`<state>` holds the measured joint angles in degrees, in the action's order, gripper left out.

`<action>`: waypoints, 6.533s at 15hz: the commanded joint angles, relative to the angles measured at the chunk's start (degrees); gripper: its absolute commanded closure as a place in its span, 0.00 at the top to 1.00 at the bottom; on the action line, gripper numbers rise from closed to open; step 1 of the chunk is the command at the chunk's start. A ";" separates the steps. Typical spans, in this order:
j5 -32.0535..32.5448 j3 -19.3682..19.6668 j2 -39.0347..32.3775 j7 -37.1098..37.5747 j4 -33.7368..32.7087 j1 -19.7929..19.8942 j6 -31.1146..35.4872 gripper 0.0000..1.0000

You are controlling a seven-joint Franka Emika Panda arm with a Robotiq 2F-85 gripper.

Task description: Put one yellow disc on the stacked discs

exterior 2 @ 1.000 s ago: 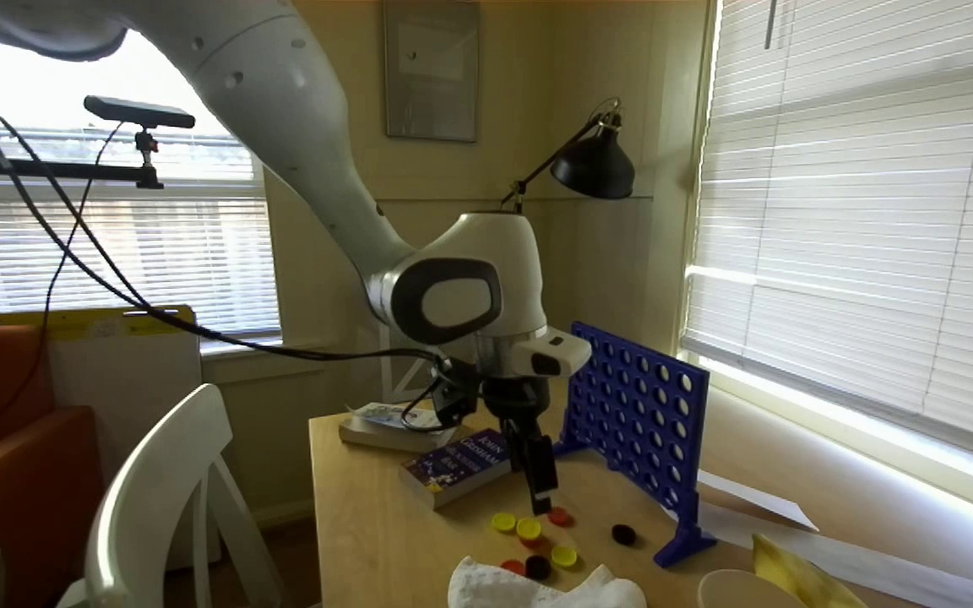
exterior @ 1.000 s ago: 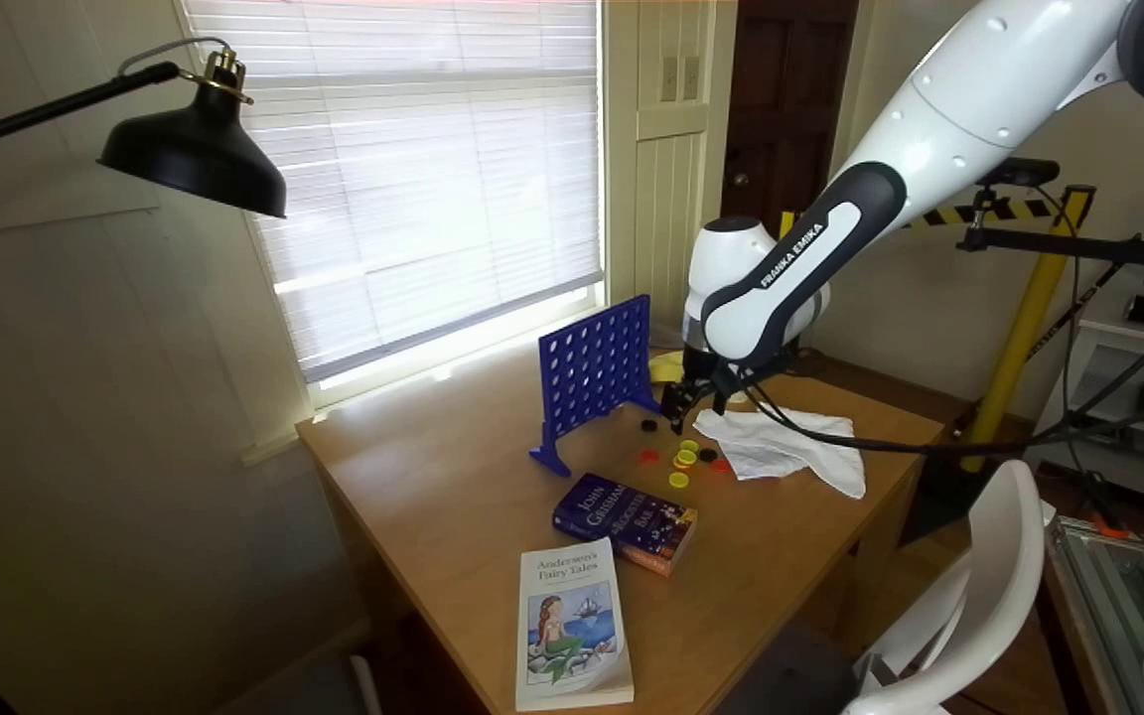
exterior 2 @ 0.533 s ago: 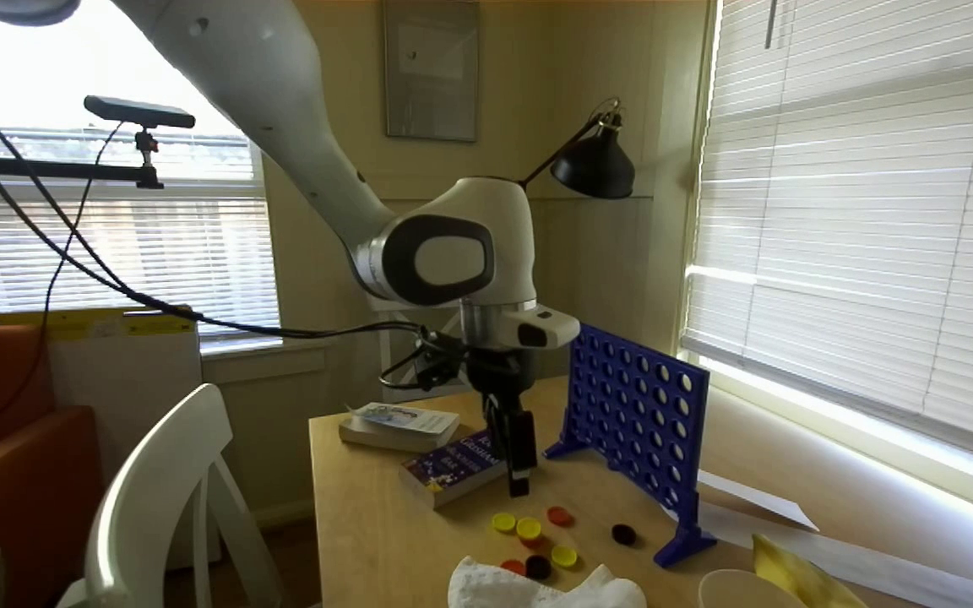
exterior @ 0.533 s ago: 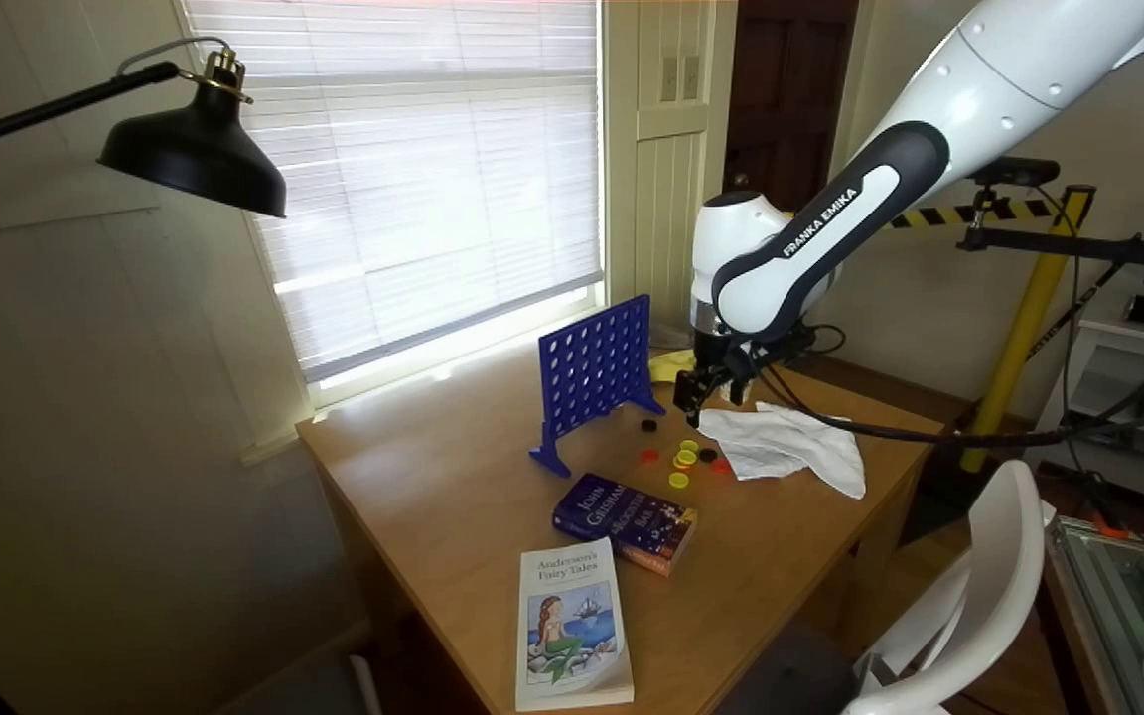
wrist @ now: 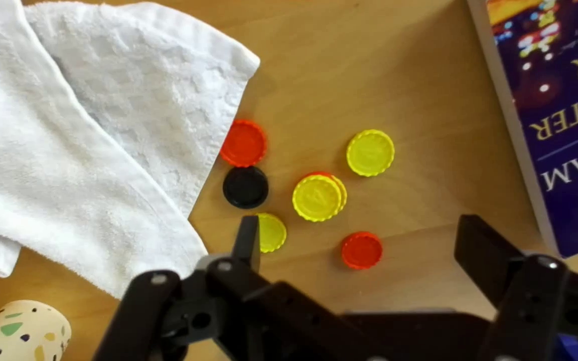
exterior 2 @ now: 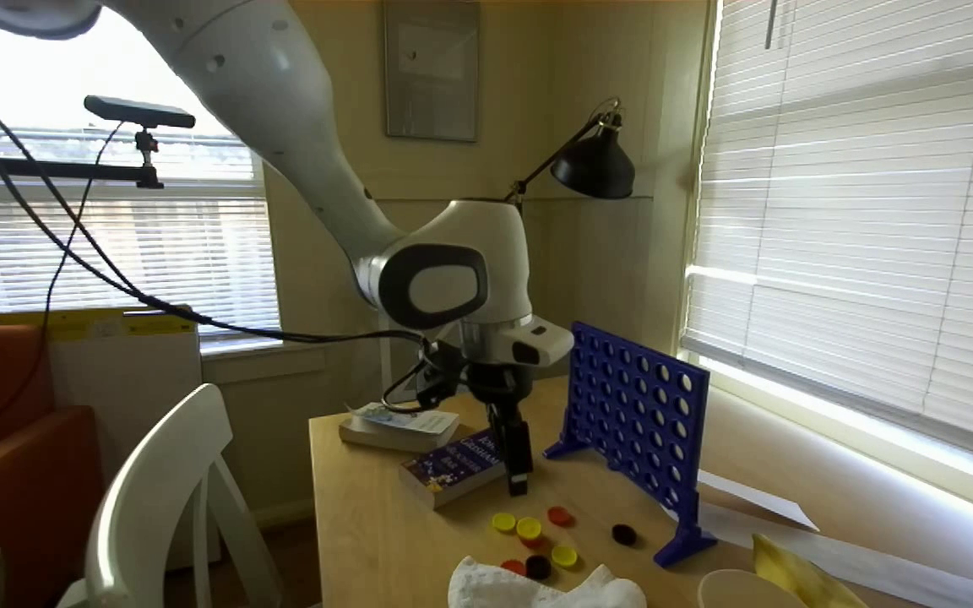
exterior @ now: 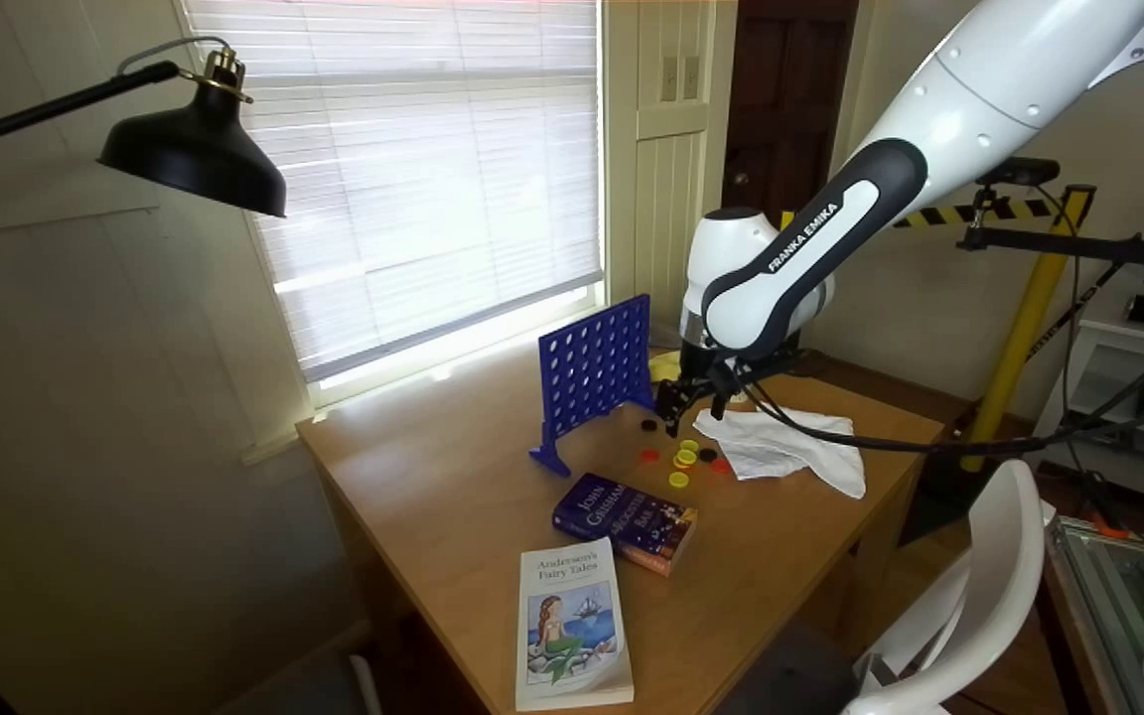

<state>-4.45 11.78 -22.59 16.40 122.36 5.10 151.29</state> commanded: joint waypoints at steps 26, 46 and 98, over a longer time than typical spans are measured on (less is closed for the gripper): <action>-7.59 -5.75 -16.93 -3.21 -12.33 6.63 4.26 1.00; -3.96 -1.23 -15.72 -1.54 -11.36 2.81 1.75 0.75; -2.47 -1.30 -14.31 -4.23 -11.28 2.78 -3.73 0.69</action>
<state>-7.73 10.76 -37.36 12.99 110.86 7.48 147.60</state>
